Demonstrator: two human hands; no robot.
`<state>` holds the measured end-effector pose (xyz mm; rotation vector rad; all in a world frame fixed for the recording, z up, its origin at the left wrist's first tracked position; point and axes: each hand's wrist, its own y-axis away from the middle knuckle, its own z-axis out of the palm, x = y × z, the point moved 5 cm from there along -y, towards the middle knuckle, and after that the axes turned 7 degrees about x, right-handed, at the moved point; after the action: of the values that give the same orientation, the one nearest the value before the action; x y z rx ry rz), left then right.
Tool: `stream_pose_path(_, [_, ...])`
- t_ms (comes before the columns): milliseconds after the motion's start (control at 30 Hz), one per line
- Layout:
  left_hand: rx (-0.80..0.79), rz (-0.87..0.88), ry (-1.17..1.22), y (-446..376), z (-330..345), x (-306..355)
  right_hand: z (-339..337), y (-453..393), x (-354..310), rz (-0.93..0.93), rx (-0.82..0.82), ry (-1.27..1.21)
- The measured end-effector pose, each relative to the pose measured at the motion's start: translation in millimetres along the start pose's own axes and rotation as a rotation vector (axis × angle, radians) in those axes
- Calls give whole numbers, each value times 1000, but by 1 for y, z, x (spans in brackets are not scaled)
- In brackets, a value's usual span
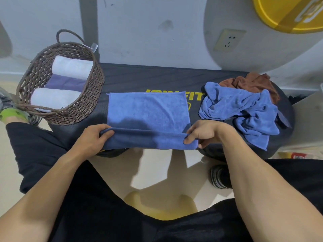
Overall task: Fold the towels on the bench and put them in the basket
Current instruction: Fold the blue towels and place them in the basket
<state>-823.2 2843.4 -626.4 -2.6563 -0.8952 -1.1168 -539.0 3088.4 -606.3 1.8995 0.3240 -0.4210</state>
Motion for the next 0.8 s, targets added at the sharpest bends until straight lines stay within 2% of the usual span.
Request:
stream_pose_path(67, [34, -29, 21, 2, 1, -3, 0, -1, 2, -43, -8, -96])
stream_pose_path(233, [350, -53, -26, 4, -2, -4, -2, -11, -18, -303, 248, -607])
stream_pose_path(367, [451, -143, 123, -32, -9, 0, -10, -16, -30, -367, 613, -565])
stream_pose_path(467, [458, -288, 195, -62, -8, 7, -11, -19, -27, -272, 780, -696])
stream_pose_path(567, [331, -420, 177, -70, 1, 8, -3, -28, -17, -116, 685, -505])
stream_pose_path(633, [260, -449, 138, -60, 6, 3, -2, -31, -12, -102, 682, -352])
stream_pose_path(700, [222, -395, 13, -43, 13, 4, -6, -32, -13, -147, 707, -230])
stream_pose_path(800, [282, -309, -102, -20, 18, 13, -8, -31, -12, -134, 712, -98])
